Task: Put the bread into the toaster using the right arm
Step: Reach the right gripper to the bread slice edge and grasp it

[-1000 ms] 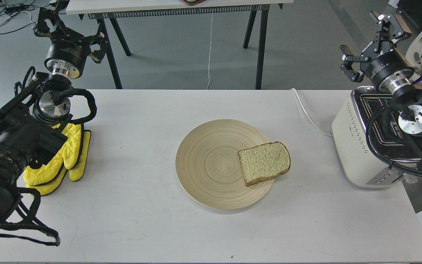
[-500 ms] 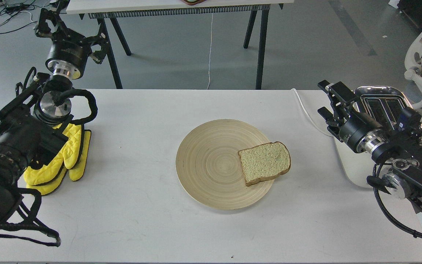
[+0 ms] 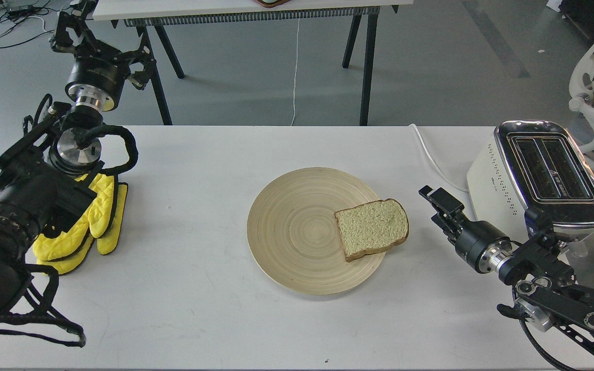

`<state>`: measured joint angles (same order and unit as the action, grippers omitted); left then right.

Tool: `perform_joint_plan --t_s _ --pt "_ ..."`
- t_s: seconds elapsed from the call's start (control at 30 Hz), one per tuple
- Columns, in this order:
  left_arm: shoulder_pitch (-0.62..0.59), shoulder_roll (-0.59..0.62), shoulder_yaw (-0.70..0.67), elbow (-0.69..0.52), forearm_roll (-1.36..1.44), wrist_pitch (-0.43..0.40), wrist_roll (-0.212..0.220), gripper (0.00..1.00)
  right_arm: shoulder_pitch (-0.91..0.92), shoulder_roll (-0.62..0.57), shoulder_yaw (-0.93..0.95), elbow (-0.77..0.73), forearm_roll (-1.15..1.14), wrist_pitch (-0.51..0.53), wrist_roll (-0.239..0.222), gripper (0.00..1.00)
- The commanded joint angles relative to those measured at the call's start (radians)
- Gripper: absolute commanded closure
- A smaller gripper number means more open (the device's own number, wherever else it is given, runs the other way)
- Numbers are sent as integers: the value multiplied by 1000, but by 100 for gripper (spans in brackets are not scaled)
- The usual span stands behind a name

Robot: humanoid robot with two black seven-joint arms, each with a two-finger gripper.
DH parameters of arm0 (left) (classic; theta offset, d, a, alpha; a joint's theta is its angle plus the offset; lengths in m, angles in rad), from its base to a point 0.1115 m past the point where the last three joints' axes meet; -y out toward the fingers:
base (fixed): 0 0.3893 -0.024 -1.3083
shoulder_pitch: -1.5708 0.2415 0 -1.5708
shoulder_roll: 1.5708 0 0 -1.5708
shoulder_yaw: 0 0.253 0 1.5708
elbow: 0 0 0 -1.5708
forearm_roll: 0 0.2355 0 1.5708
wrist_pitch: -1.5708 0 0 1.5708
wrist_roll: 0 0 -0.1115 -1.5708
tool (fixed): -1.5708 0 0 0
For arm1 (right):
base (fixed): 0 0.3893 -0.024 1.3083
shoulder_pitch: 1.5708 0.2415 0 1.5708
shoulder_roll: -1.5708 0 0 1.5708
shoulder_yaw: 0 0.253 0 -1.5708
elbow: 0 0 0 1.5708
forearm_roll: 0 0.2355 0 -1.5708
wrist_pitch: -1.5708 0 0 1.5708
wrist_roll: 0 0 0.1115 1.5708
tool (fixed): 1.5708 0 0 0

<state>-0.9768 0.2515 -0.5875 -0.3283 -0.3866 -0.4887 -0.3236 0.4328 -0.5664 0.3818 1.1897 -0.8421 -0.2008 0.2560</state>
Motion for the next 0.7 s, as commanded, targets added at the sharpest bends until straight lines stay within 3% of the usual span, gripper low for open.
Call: perform_joint_plan --t_s 0.0,0.23,0.37,0.57,0.67 --pt "1 2 0 0 0 0 0 0 4 8 -26 -2 -2 0 0 26" --pt "1 2 0 0 0 0 -2 0 9 23 -41 -4 -49 1 -1 41" --pt "1 2 0 0 0 0 -2 0 12 36 -46 -13 -51 3 -4 43" --pt "0 2 0 0 0 0 -2 0 30 65 -89 -74 -49 3 -3 58" --pt "1 2 0 0 0 0 -2 0 30 75 -89 -74 -48 3 -1 59"
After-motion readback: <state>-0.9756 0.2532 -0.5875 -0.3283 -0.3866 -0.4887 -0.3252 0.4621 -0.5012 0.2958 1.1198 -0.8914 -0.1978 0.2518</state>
